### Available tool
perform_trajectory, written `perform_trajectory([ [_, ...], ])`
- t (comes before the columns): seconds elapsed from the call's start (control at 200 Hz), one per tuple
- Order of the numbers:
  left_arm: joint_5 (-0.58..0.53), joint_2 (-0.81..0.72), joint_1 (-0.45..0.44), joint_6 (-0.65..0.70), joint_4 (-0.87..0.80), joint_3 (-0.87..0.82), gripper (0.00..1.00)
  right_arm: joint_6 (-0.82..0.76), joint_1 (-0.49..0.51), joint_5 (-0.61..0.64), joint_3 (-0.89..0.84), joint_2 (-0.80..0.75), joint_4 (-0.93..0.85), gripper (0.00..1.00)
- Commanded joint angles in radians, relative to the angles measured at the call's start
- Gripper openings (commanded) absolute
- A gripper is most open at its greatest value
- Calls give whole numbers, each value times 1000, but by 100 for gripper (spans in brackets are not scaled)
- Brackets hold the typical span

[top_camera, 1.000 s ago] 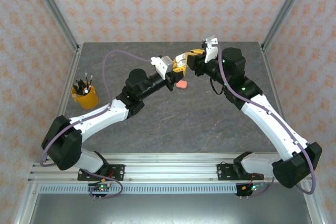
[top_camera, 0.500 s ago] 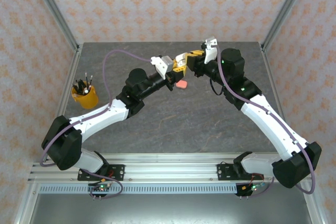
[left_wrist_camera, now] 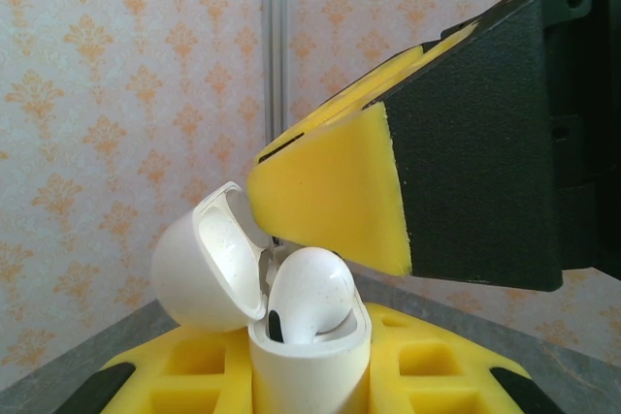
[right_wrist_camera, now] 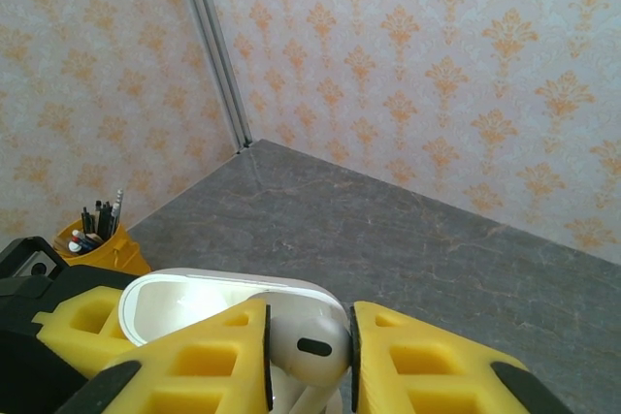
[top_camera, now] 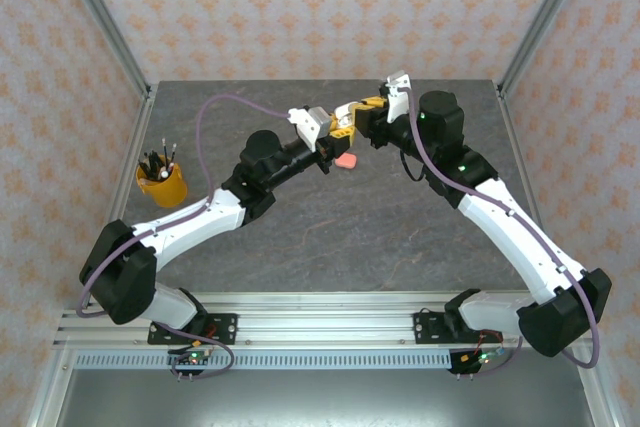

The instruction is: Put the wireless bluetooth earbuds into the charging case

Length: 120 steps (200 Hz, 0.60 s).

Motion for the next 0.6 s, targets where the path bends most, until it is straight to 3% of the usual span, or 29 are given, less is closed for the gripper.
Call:
perform_trajectory([
  [0.0,15,12,9,3,35,53,0,-21,9,-29,27,-6,-30,25],
  [0.596,12,28,9,3,34,53,0,-8,16,3,44,-31,-25,33],
])
